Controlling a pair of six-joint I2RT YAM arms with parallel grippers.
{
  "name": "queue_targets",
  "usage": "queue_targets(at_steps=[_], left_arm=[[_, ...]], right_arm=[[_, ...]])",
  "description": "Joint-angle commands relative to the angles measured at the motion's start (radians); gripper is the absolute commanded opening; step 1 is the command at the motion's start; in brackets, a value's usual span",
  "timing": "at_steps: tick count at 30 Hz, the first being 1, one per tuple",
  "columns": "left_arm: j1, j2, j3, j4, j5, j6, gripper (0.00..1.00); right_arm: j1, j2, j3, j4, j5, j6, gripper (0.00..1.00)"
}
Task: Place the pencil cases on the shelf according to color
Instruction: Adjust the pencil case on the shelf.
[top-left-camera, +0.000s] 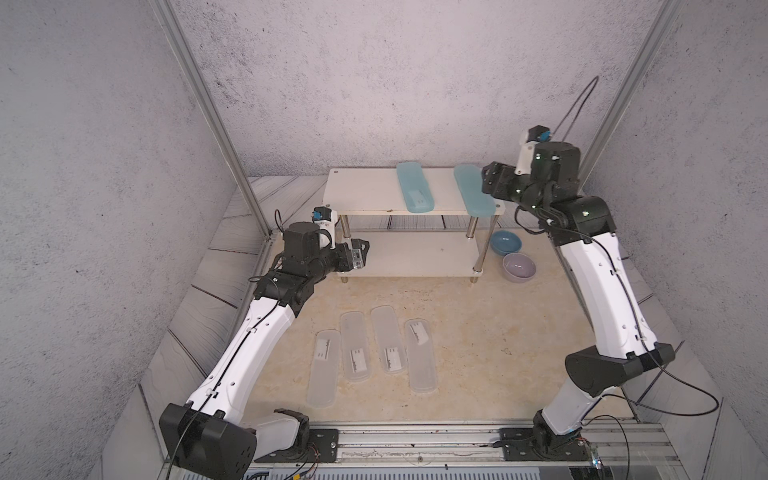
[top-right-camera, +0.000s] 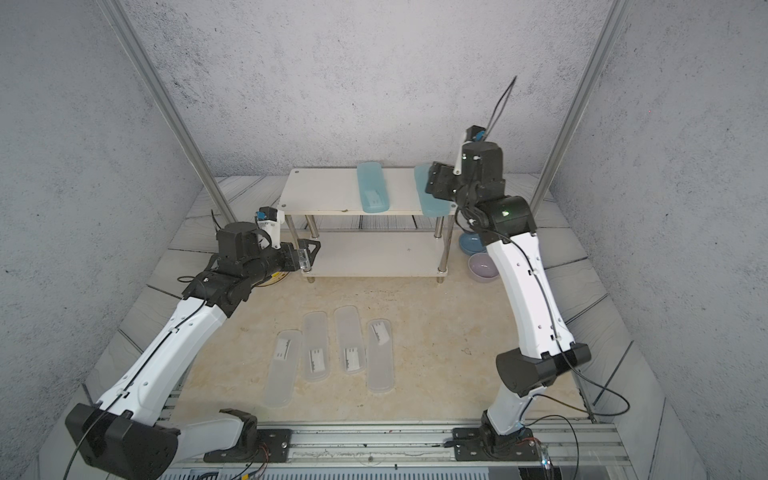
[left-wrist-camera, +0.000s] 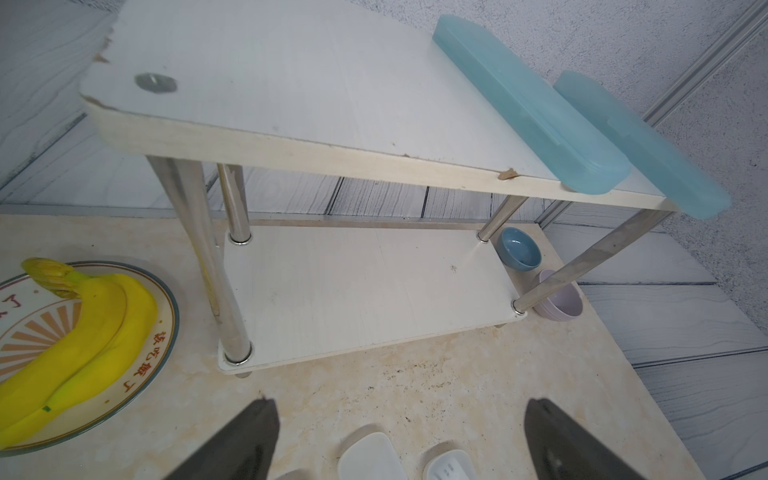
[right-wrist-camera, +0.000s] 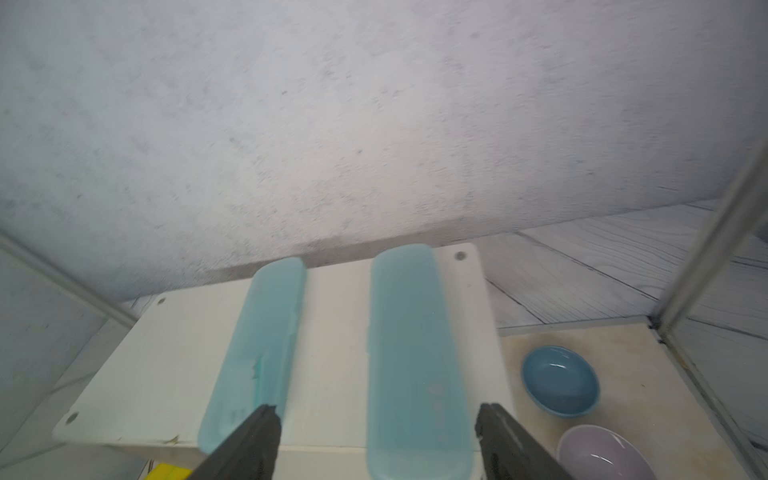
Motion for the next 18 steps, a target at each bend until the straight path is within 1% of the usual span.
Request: queue_targets(at_steps=[1, 5, 9, 11, 14, 18], left_arm=[[0.007, 0.0, -0.019, 0.031, 0.039, -0.019, 0.99], [0.007, 0.003, -0.026, 0.033, 0.045, -0.022, 0.99], [0.007, 0.006, -0.032, 0.032, 0.049, -0.026, 0.99], [0.007, 0.005, -0.036, 0.034, 0.052, -0.03, 0.99], [0.007, 0.005, -0.045, 0.039, 0.051, -0.034, 0.99], [0.007, 0.005, -0.055, 0.046, 0.05, -0.039, 0.99]], right_arm=[[-0.03, -0.026, -0.087, -0.041, -0.06, -0.011, 0.73], [-0.079, -0.027, -0.142, -0.019, -0.135, -0.011, 0.66], [-0.102, -0.006, -0.157, 0.007, -0.205, -0.009, 0.66], [-0.103, 0.002, -0.158, 0.031, -0.254, -0.003, 0.66], [-0.097, -0.008, -0.181, 0.131, -0.391, 0.036, 0.66], [-0.048, -0.015, -0.192, 0.215, -0.429, 0.055, 0.69]])
